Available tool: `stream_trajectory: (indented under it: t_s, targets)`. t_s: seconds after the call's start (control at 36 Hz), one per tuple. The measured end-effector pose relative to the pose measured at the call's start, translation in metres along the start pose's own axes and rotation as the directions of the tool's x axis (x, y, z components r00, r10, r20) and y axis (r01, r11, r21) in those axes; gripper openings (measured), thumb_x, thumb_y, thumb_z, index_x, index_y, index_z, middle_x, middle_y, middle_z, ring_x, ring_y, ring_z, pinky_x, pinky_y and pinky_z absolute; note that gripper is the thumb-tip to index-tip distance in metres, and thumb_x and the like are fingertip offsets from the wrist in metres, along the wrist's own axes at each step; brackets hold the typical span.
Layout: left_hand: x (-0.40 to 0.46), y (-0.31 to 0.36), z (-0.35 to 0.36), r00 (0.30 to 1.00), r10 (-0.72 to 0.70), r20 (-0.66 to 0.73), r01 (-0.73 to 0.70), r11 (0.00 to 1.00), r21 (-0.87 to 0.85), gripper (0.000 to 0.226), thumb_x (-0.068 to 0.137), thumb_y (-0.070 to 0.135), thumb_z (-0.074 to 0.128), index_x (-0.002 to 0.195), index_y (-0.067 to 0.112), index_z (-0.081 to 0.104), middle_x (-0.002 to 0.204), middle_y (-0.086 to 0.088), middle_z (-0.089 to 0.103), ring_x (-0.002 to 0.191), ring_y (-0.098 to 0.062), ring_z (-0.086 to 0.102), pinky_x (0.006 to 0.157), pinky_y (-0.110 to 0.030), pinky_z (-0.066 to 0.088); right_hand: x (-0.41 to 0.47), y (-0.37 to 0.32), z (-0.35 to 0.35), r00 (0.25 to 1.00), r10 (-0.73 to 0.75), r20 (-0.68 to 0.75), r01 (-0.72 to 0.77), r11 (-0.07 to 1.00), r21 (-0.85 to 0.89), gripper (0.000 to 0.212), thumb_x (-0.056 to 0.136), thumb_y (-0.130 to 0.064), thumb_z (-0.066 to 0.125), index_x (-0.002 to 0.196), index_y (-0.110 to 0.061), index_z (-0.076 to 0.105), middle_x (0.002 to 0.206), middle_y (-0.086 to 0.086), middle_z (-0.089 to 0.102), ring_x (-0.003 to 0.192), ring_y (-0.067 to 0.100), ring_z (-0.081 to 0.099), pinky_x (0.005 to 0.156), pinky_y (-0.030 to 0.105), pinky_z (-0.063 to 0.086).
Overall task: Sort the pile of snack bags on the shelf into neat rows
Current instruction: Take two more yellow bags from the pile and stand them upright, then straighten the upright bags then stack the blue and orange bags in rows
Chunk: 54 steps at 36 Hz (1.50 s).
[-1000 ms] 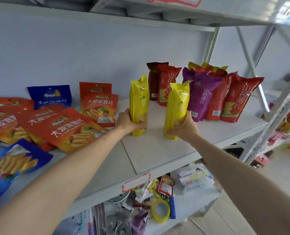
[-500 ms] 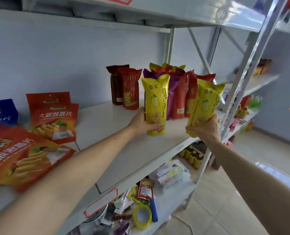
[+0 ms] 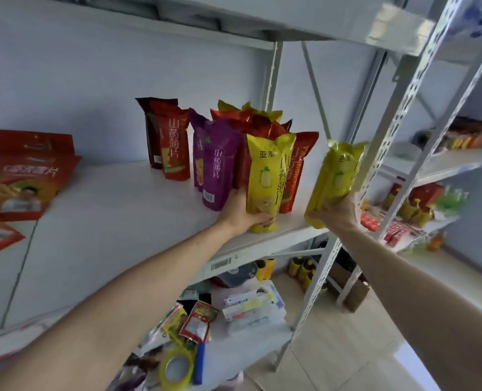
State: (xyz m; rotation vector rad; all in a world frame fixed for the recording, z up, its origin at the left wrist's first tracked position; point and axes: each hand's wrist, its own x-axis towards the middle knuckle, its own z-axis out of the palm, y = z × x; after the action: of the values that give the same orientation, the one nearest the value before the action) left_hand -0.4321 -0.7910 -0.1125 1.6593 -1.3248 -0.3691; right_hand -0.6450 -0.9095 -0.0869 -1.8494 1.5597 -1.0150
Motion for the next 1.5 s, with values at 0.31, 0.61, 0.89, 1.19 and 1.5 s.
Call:
stream_trajectory:
  t_s: [0.31, 0.61, 0.89, 1.19, 1.5]
  targets:
    - [0.007, 0.014, 0.03, 0.96, -0.115, -0.255, 0.146, 0.983, 0.107, 0.085, 0.074, 0.035, 0.081, 0.139, 0.012, 0.03, 0.14, -0.009, 0.047, 0.126, -0.025, 0.049, 0.103, -0.046, 0.045, 0.056, 0.003, 0.023, 0.987, -0.079, 0.14, 0.077, 0.997, 0.022, 0.091, 0.056, -0.028, 0.093, 0.125, -0.007, 0.038, 0.12, 0.014, 0.05, 0.107, 0.032, 0.052, 0.082, 0.041, 0.046]
    - [0.006, 0.022, 0.045, 0.936, -0.118, -0.333, 0.205, 0.949, 0.239, 0.091, 0.072, 0.046, 0.081, 0.136, 0.008, 0.029, 0.137, -0.011, 0.042, 0.123, -0.026, 0.047, 0.097, -0.047, 0.048, 0.055, 0.009, 0.027, 0.969, -0.085, 0.23, 0.082, 0.996, 0.024, 0.105, 0.067, -0.03, 0.088, 0.146, -0.007, 0.023, 0.138, 0.015, 0.039, 0.126, 0.034, 0.042, 0.097, 0.043, 0.041]
    - [-0.017, 0.023, 0.016, 0.944, -0.117, -0.308, 0.271, 0.806, 0.526, 0.064, 0.08, 0.036, 0.074, 0.13, 0.011, 0.041, 0.128, -0.008, 0.049, 0.114, -0.028, 0.053, 0.081, -0.043, 0.051, 0.008, 0.013, 0.029, 0.968, -0.124, 0.218, 0.185, 0.94, -0.287, 0.051, 0.082, -0.03, 0.071, 0.123, -0.011, 0.047, 0.119, 0.01, 0.044, 0.105, 0.032, 0.054, 0.084, 0.04, 0.049]
    - [-0.069, -0.003, -0.083, 0.949, -0.173, -0.262, 0.31, 0.649, 0.694, 0.035, 0.085, 0.034, 0.07, 0.115, 0.019, 0.058, 0.118, 0.001, 0.056, 0.107, -0.02, 0.057, 0.082, -0.035, 0.051, -0.084, -0.051, 0.073, 0.796, -0.52, 0.31, 0.595, 0.767, -0.241, 0.027, 0.088, -0.018, 0.062, 0.114, -0.01, 0.06, 0.121, 0.008, 0.053, 0.098, 0.031, 0.059, 0.075, 0.039, 0.049]
    - [-0.15, -0.045, -0.254, 0.895, -0.211, -0.394, 0.444, 0.522, 0.728, 0.035, 0.084, 0.037, 0.07, 0.113, 0.02, 0.063, 0.12, -0.001, 0.062, 0.111, -0.024, 0.058, 0.081, -0.034, 0.052, -0.192, -0.18, 0.171, 0.617, -0.689, 0.381, 0.766, 0.637, -0.087, 0.027, 0.091, -0.024, 0.061, 0.117, -0.017, 0.06, 0.124, 0.003, 0.054, 0.109, 0.024, 0.056, 0.097, 0.038, 0.041]
